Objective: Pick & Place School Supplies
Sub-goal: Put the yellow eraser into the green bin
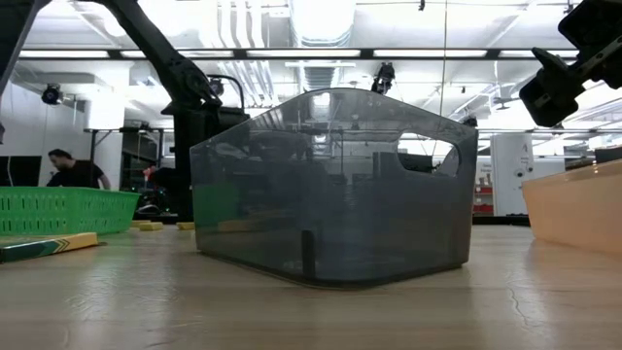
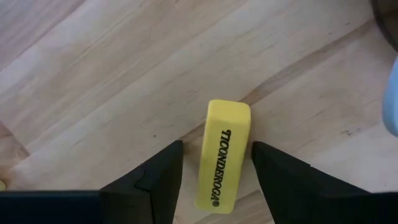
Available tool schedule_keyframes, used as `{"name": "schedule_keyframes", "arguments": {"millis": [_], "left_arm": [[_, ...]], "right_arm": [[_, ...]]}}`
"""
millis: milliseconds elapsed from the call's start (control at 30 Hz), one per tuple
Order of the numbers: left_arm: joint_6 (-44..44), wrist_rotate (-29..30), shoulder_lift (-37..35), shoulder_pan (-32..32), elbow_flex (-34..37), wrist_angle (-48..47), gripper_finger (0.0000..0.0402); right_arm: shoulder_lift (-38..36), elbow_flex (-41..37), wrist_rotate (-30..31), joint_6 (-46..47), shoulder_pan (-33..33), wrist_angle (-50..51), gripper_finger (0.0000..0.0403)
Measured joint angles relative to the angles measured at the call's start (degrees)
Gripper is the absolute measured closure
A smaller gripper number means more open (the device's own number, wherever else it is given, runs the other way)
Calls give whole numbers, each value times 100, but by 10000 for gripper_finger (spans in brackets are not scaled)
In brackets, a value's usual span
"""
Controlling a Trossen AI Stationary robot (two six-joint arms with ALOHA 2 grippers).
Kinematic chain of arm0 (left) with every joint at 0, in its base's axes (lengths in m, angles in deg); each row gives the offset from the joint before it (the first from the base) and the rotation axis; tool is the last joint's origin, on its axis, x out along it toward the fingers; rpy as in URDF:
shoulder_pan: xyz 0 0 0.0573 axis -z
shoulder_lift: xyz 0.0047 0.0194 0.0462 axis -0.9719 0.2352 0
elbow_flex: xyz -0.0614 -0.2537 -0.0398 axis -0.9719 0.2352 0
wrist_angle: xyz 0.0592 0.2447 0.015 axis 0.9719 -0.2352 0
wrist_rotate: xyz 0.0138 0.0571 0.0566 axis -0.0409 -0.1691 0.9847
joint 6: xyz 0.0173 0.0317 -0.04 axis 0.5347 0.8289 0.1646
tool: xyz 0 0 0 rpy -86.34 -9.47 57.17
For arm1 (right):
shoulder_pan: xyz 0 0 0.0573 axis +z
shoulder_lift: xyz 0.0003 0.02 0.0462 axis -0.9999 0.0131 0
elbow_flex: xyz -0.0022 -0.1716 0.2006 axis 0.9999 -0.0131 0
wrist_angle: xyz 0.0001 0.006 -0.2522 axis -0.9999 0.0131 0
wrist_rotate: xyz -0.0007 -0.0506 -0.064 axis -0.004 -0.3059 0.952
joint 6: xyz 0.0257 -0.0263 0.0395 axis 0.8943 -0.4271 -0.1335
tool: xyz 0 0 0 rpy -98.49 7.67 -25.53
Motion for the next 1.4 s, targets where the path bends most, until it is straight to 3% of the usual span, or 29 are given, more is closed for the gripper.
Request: {"name": "schedule_keyframes", "arguments": {"millis": [167, 533, 1133, 1400], "left_arm": [[0, -43, -2, -2, 2, 12, 220], [-10, -148, -7, 0, 2, 31, 317], [-96, -252, -357, -3, -142, -140, 321], [-638, 62, -884, -7, -591, -937, 321]], "right_arm": [[0, 0, 0, 0, 0, 2, 135], [0, 0, 0, 0, 0, 0, 144], [0, 0, 0, 0, 1, 2, 145], [4, 0, 1, 0, 1, 2, 138]]}}
